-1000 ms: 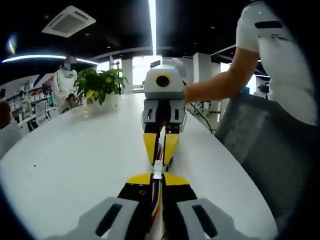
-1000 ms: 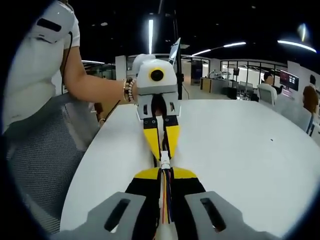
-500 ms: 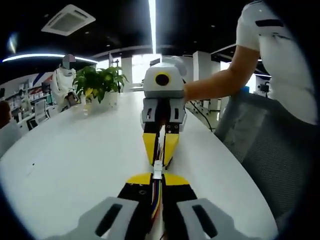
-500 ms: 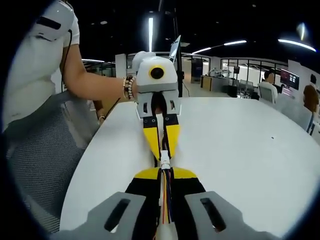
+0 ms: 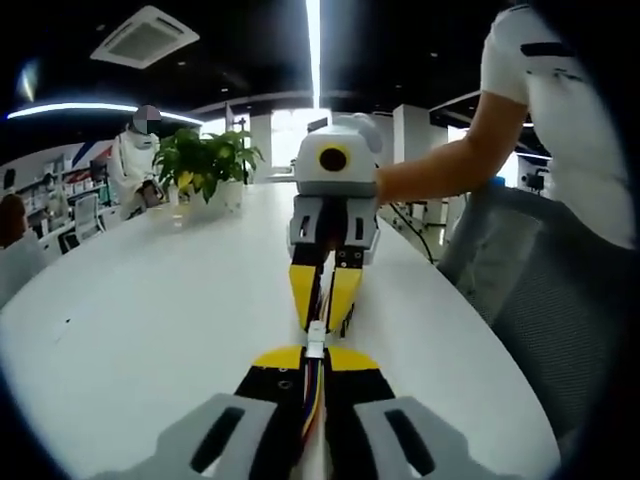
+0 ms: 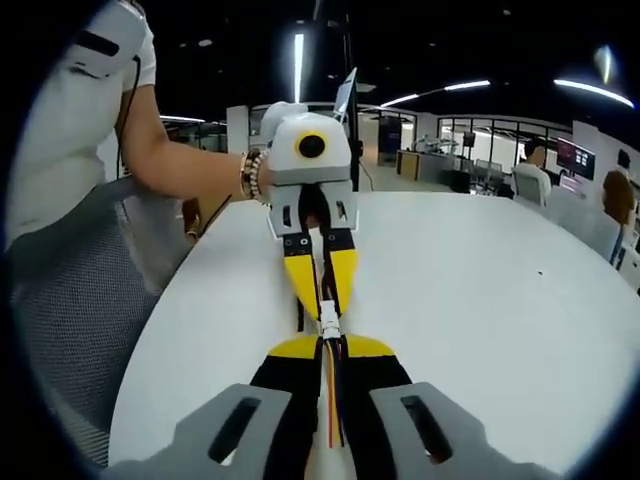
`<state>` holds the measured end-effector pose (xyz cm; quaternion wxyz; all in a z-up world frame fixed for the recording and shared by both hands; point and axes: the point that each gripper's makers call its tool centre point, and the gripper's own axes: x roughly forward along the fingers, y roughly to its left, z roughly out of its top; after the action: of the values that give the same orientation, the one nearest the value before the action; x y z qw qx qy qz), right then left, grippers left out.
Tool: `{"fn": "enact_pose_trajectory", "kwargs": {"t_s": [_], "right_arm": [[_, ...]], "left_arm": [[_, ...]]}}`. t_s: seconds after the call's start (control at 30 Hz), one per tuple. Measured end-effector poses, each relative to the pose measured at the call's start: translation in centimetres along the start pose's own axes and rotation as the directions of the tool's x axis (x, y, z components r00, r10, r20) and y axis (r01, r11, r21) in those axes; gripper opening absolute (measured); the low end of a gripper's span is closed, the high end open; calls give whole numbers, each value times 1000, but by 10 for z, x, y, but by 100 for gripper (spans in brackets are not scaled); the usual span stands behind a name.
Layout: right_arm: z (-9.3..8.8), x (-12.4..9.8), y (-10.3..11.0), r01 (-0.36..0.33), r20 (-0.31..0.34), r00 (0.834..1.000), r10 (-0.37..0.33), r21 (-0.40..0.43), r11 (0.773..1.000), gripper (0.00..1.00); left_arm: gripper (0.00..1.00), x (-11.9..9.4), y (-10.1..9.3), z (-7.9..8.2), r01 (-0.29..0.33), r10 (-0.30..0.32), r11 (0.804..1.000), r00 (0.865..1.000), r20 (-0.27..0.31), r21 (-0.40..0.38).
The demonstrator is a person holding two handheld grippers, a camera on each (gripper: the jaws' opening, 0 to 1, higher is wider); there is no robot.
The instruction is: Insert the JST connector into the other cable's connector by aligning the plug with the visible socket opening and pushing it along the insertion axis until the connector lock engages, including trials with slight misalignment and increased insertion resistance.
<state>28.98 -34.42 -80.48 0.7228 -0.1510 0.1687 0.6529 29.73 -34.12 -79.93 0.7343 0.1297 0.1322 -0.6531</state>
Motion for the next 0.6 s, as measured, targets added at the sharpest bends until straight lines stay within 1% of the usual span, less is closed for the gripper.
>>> {"fn": "enact_pose_trajectory", "kwargs": {"t_s": [0.1,0.17,0.23,0.43,0.6], "right_arm": [[1,1,-8,14,-2,1000,-14,-4,1000,4],[0,2,-14,20,-9,1000,-20,-6,1000,4],[-2,2,-18,25,-24,999,-25,-14,1000,4],[-4,4,-33,53,-48,997,-55,-38,998,4],[-10,9,-46,68,-70,995,-71,-40,997,4]], "left_arm": [[0,1,8,0,-9,9,1000,1000,-7,17],[0,4,14,0,-5,5,1000,1000,-16,23],[0,7,19,-1,3,-3,1000,1000,-26,28],[1,10,35,-4,-6,8,999,999,-41,38],[1,16,49,-11,-21,24,999,997,-72,40]]}}
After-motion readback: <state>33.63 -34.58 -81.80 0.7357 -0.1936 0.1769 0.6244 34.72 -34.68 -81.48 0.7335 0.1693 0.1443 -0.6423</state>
